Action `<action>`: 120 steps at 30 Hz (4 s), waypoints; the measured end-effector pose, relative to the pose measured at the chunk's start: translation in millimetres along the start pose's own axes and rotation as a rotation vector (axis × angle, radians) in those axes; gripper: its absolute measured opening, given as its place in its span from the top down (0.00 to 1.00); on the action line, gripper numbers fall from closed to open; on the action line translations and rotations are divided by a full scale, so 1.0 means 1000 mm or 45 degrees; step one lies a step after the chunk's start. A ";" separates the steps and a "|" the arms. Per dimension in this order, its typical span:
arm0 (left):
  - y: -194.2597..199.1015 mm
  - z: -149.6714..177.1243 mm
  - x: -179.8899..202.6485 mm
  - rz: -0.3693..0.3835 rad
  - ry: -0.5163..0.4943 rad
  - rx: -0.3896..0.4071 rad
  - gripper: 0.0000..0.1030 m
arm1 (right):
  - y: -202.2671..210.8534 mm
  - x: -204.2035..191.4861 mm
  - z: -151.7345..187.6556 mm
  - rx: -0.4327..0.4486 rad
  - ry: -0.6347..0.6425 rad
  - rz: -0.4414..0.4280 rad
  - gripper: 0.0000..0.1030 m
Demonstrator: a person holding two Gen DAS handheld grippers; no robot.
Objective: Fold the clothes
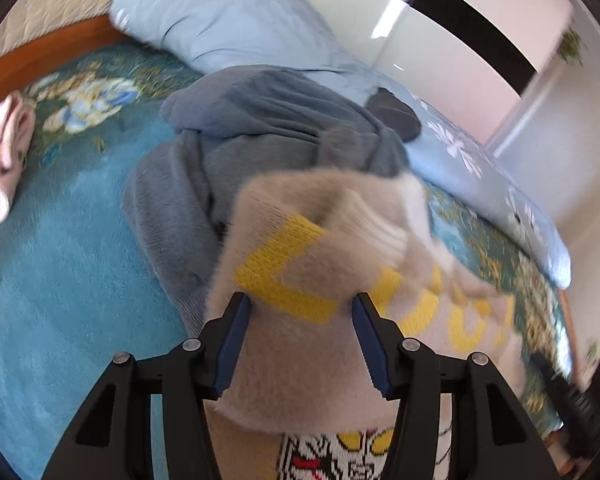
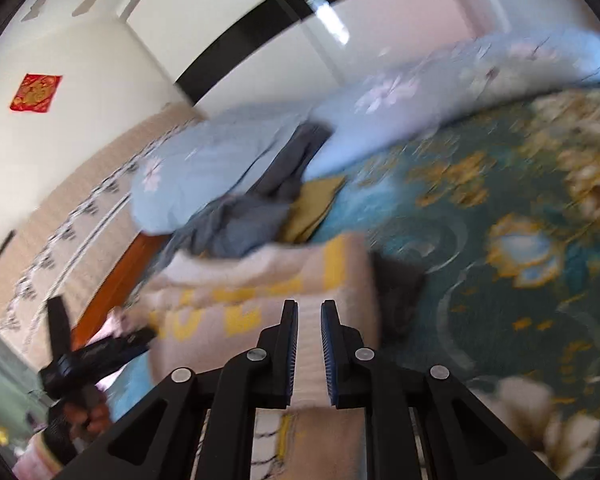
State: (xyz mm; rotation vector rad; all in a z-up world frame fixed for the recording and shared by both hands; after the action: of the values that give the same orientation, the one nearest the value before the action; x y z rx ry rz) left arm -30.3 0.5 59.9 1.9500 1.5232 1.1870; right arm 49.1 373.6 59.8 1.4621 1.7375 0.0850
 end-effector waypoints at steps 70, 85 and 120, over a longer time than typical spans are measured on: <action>0.109 0.207 -0.060 0.123 -0.022 -0.305 0.47 | 0.078 -0.005 0.179 -0.503 -0.278 0.051 0.59; 0.131 0.213 -0.072 0.184 0.079 -0.265 0.92 | 0.094 -0.026 0.179 -0.476 -0.208 -0.052 0.90; 0.194 0.084 -0.043 0.371 0.045 -0.056 0.91 | 0.125 -0.073 0.082 -0.318 -0.144 -0.224 0.90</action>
State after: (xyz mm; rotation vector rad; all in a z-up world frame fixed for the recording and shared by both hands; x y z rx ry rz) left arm 150.4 -87.7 139.4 2.1849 1.2467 1.3651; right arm 195.2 315.4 113.7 1.1099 1.6891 0.1194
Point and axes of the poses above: each gripper's, at about its wrist camera, not at the fingertips, and y roughly against the way its jaws point, x to its right, z to its underside, the point moved 1 cm from there along -y, roughly the way its jaws point, and after that the axes turned 1 degree about x, right-handed, at the moved point
